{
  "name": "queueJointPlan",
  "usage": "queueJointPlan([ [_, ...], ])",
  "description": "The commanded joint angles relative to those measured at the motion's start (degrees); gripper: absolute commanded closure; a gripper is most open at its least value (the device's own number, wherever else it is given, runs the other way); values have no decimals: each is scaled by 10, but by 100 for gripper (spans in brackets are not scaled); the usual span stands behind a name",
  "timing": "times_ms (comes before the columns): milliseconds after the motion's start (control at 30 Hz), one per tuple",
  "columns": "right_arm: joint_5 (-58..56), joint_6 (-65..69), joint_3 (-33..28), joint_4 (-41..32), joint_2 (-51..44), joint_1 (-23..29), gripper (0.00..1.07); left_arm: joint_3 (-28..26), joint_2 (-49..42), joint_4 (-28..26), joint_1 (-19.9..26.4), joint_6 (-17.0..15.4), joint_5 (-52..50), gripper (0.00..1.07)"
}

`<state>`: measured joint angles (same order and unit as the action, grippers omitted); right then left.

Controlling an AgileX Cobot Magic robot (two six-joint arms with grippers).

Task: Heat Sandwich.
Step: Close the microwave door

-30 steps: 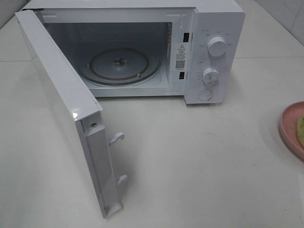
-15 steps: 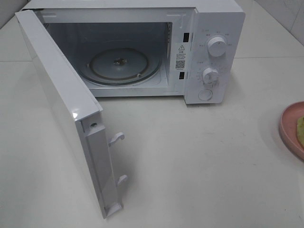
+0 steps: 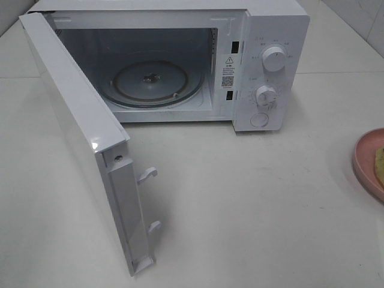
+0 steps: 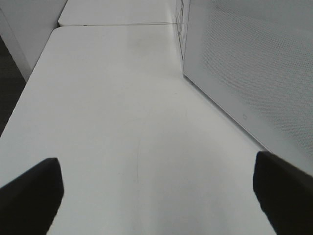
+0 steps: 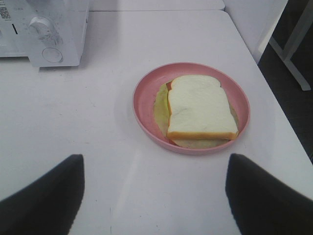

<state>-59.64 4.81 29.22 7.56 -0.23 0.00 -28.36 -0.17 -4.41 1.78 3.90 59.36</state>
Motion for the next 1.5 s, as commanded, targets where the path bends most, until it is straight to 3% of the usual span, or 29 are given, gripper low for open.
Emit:
queueJointPlan([
  [33,2,-6,-2,-1,-15,-1,31,1,-13,-2,2,-2,-4,5],
  [1500,2,-5,-2,-1,-15,-1,31,1,-13,-2,2,-2,-4,5],
])
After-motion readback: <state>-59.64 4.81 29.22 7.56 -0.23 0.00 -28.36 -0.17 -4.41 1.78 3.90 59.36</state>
